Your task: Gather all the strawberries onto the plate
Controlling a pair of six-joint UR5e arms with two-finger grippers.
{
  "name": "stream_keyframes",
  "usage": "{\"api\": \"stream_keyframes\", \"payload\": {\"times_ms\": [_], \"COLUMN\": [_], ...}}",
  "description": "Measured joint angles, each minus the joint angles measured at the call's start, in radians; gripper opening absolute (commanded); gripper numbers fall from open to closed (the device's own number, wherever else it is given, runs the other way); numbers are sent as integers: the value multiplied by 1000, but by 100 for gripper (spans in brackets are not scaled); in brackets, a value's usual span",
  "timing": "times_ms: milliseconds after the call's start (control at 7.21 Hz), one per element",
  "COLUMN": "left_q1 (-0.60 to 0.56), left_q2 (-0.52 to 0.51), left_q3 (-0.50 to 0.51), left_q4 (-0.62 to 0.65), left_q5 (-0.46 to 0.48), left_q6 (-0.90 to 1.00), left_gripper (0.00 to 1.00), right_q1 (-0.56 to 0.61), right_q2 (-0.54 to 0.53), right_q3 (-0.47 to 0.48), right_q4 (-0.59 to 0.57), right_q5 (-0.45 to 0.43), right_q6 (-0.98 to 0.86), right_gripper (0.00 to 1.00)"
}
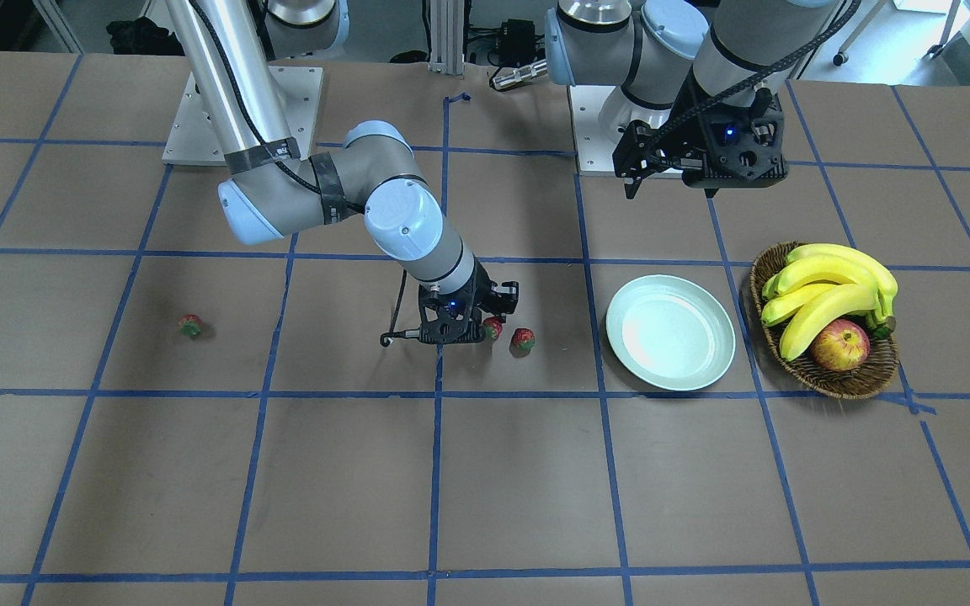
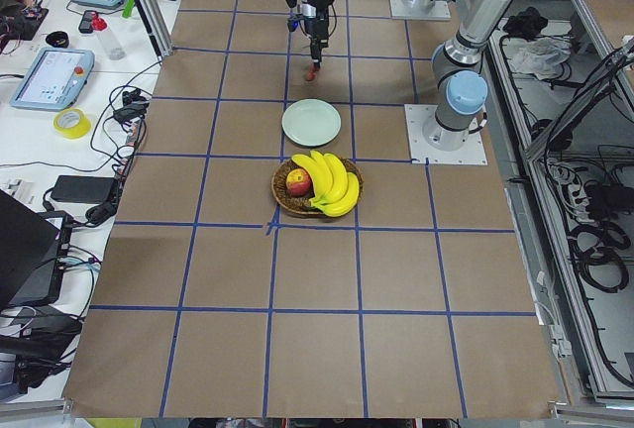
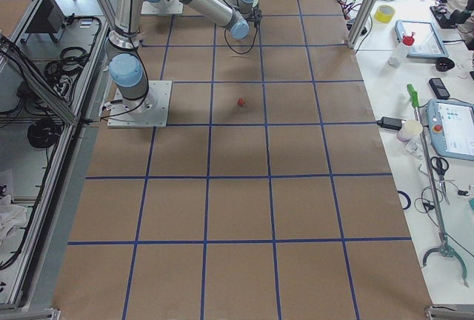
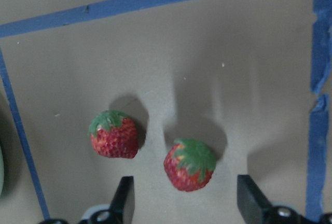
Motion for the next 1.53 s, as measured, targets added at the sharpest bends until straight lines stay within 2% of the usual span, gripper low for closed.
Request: {"api": "stream_keyframes", "payload": {"times_ms": [416, 694, 833, 972, 1249, 1527], "left_q1": [1, 1, 1, 1, 0, 0], "left_q2": [0, 0, -1, -1, -1, -1], "left_q3": [0, 0, 0, 0, 0, -1], "left_q4": [0, 3, 7, 8, 8, 8], "left_q5": [0, -1, -1, -1, 0, 1], "left_q6": [1, 1, 1, 1, 1, 1], "left_gripper": [100, 100, 100, 100, 100, 100], "right_q1": [-42, -128, -161, -179, -198, -243], "right_q2": [-123, -231, -291, -340, -373, -385], "right_q3": [-13, -54, -86, -142, -315, -429], "right_q4": [122, 316, 418, 539, 790, 907], "right_q5": [-128, -168, -224, -286, -354, -384], "right_q6": [-35, -123, -162, -189, -235, -311], "right_gripper": [100, 100, 100, 100, 100, 100]}}
